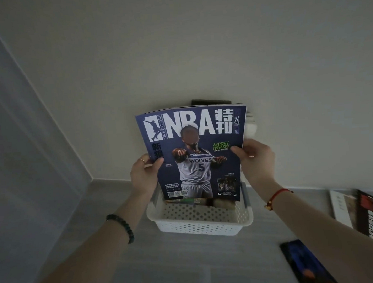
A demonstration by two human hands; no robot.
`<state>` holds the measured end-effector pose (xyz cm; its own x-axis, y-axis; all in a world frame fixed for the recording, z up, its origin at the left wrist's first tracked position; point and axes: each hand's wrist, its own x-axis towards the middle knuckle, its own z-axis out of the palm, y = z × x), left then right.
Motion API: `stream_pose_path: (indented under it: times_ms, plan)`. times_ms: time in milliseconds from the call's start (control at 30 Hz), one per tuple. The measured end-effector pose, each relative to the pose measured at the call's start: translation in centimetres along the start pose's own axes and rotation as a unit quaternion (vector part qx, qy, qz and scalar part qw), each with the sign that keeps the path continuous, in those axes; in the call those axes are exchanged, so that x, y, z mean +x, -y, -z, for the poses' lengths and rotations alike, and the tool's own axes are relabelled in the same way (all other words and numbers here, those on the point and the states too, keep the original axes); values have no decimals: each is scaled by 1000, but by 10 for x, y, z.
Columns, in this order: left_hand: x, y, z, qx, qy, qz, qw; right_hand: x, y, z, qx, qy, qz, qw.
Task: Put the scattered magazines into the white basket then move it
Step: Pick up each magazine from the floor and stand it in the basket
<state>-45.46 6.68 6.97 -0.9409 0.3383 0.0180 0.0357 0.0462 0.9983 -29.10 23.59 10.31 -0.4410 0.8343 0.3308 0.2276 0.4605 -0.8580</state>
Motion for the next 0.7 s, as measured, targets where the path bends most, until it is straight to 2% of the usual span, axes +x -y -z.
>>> stream_pose_path:
  times_ms: [100, 200, 333, 467, 567, 700]
  plan:
    - [0, 4, -1, -32, -6, 14, 999, -6, -13, 0, -5, -1, -48, 999]
    - [-3, 11, -5, 32, 16, -18, 999, -18, -32, 0, -46, 2, -102, 994]
    - [-5, 11, -10, 80, -8, -52, 995, -20, -33, -2, 0, -18, -97, 995]
    - [-13, 10, -22, 53, 107, -17, 993, -14, -17, -17, 79, 42, -121, 989]
    - [-14, 11, -26, 39, 108, -12, 993, -13, -9, -25, 108, 32, -126, 986]
    - [-14, 17, -21, 52, 128, -30, 990, -12, -15, -17, 60, 65, -94, 992]
